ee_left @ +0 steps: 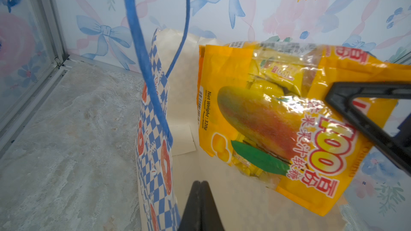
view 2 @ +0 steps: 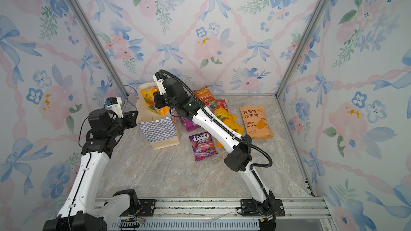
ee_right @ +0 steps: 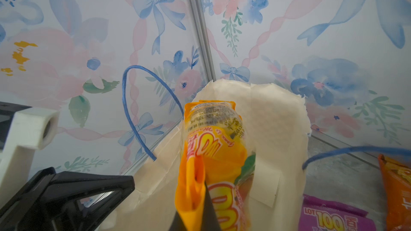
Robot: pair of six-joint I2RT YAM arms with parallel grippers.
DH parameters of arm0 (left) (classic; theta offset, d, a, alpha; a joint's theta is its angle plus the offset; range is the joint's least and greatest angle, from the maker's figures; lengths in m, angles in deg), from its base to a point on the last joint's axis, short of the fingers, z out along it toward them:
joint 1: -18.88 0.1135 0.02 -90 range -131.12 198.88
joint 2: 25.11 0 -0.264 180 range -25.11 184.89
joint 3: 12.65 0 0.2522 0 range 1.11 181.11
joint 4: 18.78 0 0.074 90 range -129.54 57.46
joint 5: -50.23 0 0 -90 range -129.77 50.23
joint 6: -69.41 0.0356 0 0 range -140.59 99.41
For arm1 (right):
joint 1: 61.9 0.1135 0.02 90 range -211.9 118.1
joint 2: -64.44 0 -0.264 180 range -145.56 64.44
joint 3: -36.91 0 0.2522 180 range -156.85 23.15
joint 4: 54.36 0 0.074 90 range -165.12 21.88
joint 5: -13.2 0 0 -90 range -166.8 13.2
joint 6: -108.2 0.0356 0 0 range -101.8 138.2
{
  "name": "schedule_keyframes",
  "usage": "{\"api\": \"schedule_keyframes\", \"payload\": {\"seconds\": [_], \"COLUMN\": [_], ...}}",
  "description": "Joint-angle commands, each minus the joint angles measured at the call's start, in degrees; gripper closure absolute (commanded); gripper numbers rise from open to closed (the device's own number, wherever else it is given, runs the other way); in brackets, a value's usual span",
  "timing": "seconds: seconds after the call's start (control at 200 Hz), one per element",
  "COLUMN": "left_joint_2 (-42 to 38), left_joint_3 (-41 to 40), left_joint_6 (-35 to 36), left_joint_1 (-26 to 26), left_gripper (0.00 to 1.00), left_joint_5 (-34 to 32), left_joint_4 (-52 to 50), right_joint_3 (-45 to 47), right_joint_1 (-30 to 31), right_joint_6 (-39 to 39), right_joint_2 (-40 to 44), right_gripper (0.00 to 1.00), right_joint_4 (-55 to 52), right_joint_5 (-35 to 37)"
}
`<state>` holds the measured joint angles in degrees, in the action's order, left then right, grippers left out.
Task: Place the snacks into the paper bag
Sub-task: Place the snack in the paper bag.
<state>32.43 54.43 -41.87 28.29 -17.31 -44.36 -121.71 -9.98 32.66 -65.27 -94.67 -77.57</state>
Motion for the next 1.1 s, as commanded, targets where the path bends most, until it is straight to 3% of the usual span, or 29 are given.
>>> {"api": "schedule_keyframes", "payload": {"seconds": [0.0,0.18,0.235,0.34,0.48,0.565,0.835,1.095], "left_joint_2": [-0.9,-1.0,-0.9,-1.0,-0.9,-0.9,-0.8,-1.2], "left_joint_3": [-1.2,-1.2,-1.2,-1.3,-1.3,-1.3,-1.3,-1.3], "left_joint_6": [0.6,0.6,0.6,0.6,0.6,0.6,0.5,0.2], "left_joint_1": [0.3,0.3,0.3,0.3,0.3,0.3,0.3,0.3], "left_gripper": [1.0,1.0,1.0,1.0,1.0,1.0,1.0,1.0], "left_joint_5": [1.0,0.9,1.0,1.0,1.0,1.0,0.8,0.7], "left_joint_4": [0.7,0.8,0.8,0.8,0.8,0.7,0.8,0.7], "right_joint_3": [-2.7,-2.5,-2.5,-2.4,-2.4,-2.1,0.4,6.1], "right_joint_1": [0.7,0.7,0.7,0.7,0.7,0.7,0.7,0.7], "right_joint_6": [-1.2,-1.4,-1.4,-1.4,-1.3,-1.4,-3.4,-5.8], "right_joint_2": [0.4,-0.1,-0.2,-0.3,-0.1,0.5,6.0,14.8], "right_gripper": [1.0,1.0,0.9,0.86,0.54,0.44,0.29,0.25], "right_joint_4": [7.6,7.6,7.7,7.7,7.7,7.4,6.2,5.6], "right_joint_5": [1.3,1.7,1.8,1.8,1.8,1.7,1.0,-1.0]}}
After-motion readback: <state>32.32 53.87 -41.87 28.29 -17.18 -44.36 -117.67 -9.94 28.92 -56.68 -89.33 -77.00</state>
